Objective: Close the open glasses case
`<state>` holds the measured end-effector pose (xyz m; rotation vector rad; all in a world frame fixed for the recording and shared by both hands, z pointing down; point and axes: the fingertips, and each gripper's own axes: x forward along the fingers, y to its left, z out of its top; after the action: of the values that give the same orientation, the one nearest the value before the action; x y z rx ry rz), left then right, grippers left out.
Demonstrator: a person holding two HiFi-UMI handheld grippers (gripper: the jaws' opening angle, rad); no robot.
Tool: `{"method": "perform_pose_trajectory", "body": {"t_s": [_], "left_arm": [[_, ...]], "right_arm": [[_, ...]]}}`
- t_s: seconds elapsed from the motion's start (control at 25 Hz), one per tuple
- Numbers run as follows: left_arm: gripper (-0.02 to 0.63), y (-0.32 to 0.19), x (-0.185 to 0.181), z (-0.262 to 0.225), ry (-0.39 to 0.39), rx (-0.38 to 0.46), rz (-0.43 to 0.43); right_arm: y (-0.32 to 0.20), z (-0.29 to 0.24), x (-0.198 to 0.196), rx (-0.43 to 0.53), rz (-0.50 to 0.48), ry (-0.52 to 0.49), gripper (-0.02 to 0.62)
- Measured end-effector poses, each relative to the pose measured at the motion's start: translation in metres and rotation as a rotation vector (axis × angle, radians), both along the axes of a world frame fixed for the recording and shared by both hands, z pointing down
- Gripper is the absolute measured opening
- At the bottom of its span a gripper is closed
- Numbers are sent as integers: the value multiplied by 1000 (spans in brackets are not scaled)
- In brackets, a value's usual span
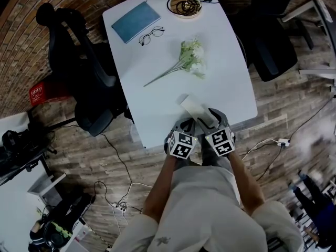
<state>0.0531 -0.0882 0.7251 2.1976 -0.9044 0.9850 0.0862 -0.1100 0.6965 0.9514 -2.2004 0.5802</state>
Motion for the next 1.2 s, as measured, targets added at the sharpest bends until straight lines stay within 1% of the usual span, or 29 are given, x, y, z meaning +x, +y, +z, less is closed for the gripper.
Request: {"method": "perform_pose_trajectory", "body": {"t_s": [0.32, 0.56, 0.72, 0.92, 1.04, 1.2], "left_arm": [[5, 5, -4, 4, -14, -21, 2], [5, 2, -11, -1, -8, 0, -15], [5, -7, -18, -15, 13, 48, -53], [5, -23, -27, -42, 45, 139, -84], [5, -33, -32, -61, 57, 194, -88], [5, -43, -31, -84, 94, 242, -81]], "right_arm": [[1, 3, -2, -6, -1, -7, 247], [-1, -2, -1, 12, 11, -9, 247], [-3, -11, 2, 34, 30, -21, 247], [-10, -30, 6, 74, 64, -37, 247], [-13, -44, 9, 103, 88, -49, 247], [-18, -67, 14, 149, 129, -63, 247]]}}
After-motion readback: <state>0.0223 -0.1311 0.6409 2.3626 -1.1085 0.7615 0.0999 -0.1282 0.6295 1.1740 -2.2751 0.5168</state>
